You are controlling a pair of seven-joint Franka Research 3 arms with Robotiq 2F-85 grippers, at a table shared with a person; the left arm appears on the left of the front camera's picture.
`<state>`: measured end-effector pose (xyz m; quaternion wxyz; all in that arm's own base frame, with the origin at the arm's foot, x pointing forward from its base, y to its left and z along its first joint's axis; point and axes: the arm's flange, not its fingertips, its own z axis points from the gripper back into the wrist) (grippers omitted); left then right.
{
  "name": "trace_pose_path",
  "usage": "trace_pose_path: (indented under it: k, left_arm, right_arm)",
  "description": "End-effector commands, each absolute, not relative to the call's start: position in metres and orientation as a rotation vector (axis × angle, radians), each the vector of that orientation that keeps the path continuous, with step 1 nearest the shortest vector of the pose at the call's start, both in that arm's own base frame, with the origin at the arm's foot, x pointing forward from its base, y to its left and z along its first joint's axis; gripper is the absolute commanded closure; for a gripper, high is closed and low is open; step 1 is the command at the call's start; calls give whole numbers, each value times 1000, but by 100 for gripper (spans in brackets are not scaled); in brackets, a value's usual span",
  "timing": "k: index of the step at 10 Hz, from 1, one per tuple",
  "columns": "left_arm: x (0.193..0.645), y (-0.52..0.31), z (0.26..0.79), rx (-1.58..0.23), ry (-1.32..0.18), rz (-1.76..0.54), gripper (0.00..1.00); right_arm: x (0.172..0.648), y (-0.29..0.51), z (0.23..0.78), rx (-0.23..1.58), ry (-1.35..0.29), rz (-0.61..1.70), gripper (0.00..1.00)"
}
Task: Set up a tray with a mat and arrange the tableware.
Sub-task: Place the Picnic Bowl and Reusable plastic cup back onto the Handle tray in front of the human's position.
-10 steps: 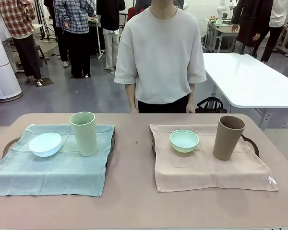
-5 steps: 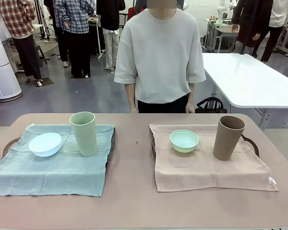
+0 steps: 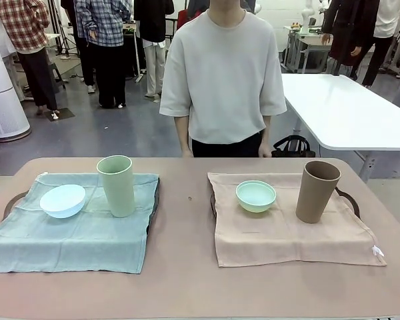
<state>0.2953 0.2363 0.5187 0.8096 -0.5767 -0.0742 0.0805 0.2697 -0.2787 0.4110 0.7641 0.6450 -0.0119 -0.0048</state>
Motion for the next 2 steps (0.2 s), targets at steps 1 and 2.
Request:
trace_pose_path:
  k: [1, 2]
  left_arm:
    - [293, 232, 517, -1253, -183, 164, 0]
    - [293, 232, 517, -1253, -183, 164, 0]
  right_arm:
    - [268, -280, 411, 1402, -30, -15, 0]
    - [268, -280, 411, 1402, -30, -15, 0]
